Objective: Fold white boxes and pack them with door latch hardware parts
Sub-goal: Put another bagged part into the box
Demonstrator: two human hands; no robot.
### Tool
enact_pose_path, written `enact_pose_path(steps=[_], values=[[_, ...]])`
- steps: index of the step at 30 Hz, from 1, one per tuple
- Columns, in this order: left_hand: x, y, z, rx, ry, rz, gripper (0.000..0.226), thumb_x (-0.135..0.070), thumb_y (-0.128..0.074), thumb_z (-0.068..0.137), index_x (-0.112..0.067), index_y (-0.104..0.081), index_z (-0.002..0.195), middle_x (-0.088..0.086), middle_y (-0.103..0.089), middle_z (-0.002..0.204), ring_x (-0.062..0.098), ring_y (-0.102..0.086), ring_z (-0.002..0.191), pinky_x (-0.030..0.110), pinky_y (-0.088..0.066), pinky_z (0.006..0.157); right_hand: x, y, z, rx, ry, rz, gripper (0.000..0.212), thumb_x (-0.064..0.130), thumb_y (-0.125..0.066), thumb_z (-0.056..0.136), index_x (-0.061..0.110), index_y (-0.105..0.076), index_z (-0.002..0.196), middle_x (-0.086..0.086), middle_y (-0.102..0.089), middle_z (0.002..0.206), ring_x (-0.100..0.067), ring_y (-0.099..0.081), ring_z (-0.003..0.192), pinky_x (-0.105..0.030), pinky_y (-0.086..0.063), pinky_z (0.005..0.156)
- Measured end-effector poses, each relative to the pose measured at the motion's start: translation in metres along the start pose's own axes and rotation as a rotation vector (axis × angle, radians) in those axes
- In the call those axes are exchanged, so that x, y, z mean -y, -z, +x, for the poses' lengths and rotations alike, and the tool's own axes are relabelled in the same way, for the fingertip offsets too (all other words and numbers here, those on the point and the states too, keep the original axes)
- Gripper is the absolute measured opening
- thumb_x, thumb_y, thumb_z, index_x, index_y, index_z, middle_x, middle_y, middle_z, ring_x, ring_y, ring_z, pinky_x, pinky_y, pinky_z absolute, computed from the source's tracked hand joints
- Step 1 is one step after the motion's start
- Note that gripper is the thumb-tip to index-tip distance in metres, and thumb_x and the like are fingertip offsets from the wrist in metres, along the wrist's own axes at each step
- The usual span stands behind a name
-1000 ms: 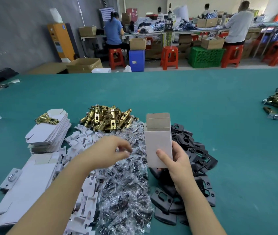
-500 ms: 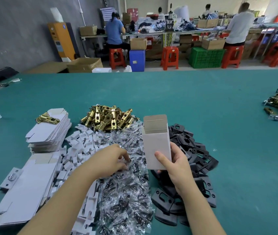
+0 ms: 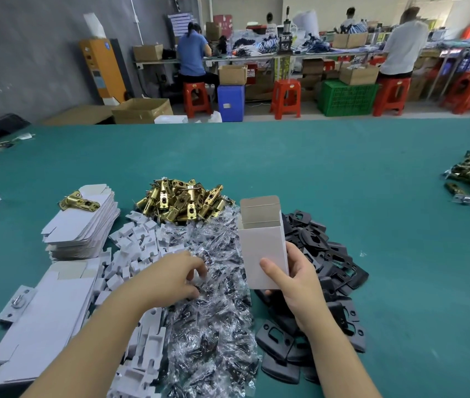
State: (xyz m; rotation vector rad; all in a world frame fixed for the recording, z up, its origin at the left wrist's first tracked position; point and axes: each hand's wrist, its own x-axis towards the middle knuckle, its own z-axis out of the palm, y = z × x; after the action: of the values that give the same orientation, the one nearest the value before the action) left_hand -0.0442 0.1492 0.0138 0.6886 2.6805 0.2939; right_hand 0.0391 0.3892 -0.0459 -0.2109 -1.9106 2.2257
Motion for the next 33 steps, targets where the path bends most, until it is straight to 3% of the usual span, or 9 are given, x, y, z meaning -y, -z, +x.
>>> enact_pose_path(steps=[3, 7, 10, 14, 17, 20, 24, 27, 33], values=[[-0.002, 0.000, -0.002, -0.056, -0.003, -0.022, 0.016, -0.036, -0.077, 0.088, -0.038, -0.062, 0.092, -0.017, -0.049, 0.105, 0.004, -0.057, 0.089, 0.022, -0.048, 0.075, 0.000, 0.000, 0.000, 0.004, 0.003, -0.008, 0.060, 0.052, -0.082, 0.071, 0.036, -0.065, 0.126, 0.005, -0.075, 0.114, -0.019, -0.074, 0.100, -0.034, -0.062, 0.064], [-0.007, 0.005, -0.005, -0.121, 0.013, -0.046, 0.017, -0.024, -0.071, 0.093, -0.033, -0.062, 0.081, -0.016, -0.063, 0.093, 0.007, -0.063, 0.079, 0.031, -0.057, 0.075, 0.000, 0.000, 0.000, 0.012, 0.007, -0.013, 0.058, 0.052, -0.083, 0.071, 0.038, -0.065, 0.125, 0.006, -0.075, 0.115, -0.018, -0.074, 0.100, -0.032, -0.062, 0.067], [-0.011, 0.016, -0.012, -0.176, -0.002, -0.171, 0.013, -0.020, -0.071, 0.093, -0.029, -0.068, 0.084, -0.016, -0.069, 0.084, -0.002, -0.060, 0.062, 0.017, -0.052, 0.058, 0.000, 0.000, 0.000, 0.013, 0.016, -0.018, 0.056, 0.053, -0.083, 0.071, 0.041, -0.066, 0.123, 0.007, -0.075, 0.115, -0.017, -0.073, 0.102, -0.031, -0.062, 0.070], [-0.024, 0.050, -0.027, -0.423, -0.139, -0.480, 0.010, -0.015, -0.075, 0.088, -0.025, -0.076, 0.086, -0.014, -0.072, 0.073, 0.000, -0.049, 0.046, 0.011, -0.038, 0.043, 0.000, -0.001, -0.001, 0.038, 0.015, -0.005, 0.053, 0.051, -0.083, 0.073, 0.041, -0.066, 0.123, 0.004, -0.075, 0.117, -0.018, -0.073, 0.103, -0.032, -0.062, 0.074], [-0.045, 0.072, -0.031, -0.663, -0.274, -0.581, 0.009, -0.019, -0.079, 0.085, -0.027, -0.080, 0.089, -0.013, -0.074, 0.074, 0.012, -0.054, 0.052, 0.020, -0.042, 0.048, 0.002, -0.003, -0.002, 0.074, 0.008, -0.007, 0.049, 0.049, -0.082, 0.076, 0.043, -0.066, 0.122, 0.002, -0.075, 0.116, -0.021, -0.074, 0.102, -0.032, -0.061, 0.066], [-0.069, 0.078, -0.021, -0.769, -0.289, -0.465, 0.006, -0.024, -0.081, 0.085, -0.029, -0.081, 0.089, -0.022, -0.072, 0.073, 0.003, -0.055, 0.057, 0.016, -0.042, 0.056, 0.004, -0.005, -0.004, 0.132, 0.011, 0.006, 0.047, 0.045, -0.083, 0.079, 0.041, -0.066, 0.122, -0.001, -0.075, 0.116, -0.023, -0.074, 0.102, -0.029, -0.059, 0.063], [-0.092, 0.070, -0.006, -0.704, -0.192, -0.083, 0.009, -0.037, -0.072, 0.092, -0.035, -0.079, 0.097, -0.016, -0.074, 0.080, 0.005, -0.061, 0.071, 0.028, -0.049, 0.066, 0.005, -0.007, -0.005, 0.161, 0.004, 0.040, 0.047, 0.043, -0.084, 0.078, 0.037, -0.067, 0.122, -0.003, -0.075, 0.115, -0.023, -0.074, 0.101, -0.027, -0.059, 0.064], [-0.103, 0.060, -0.002, -0.539, -0.147, 0.128, 0.020, -0.041, -0.058, 0.101, -0.041, -0.075, 0.111, -0.013, -0.075, 0.102, 0.014, -0.066, 0.095, 0.031, -0.053, 0.078, 0.005, -0.007, -0.005, 0.171, 0.002, 0.042, 0.048, 0.043, -0.084, 0.079, 0.035, -0.067, 0.123, -0.006, -0.075, 0.113, -0.027, -0.073, 0.101, -0.028, -0.058, 0.064], [-0.105, 0.058, -0.007, -0.296, -0.170, 0.138, 0.042, -0.018, -0.041, 0.104, -0.042, -0.064, 0.130, -0.011, -0.071, 0.121, 0.018, -0.063, 0.107, 0.038, -0.055, 0.086, 0.004, -0.008, -0.004, 0.159, 0.001, 0.048, 0.051, 0.043, -0.084, 0.077, 0.034, -0.067, 0.124, -0.009, -0.073, 0.115, -0.033, -0.071, 0.105, -0.044, -0.062, 0.075]])
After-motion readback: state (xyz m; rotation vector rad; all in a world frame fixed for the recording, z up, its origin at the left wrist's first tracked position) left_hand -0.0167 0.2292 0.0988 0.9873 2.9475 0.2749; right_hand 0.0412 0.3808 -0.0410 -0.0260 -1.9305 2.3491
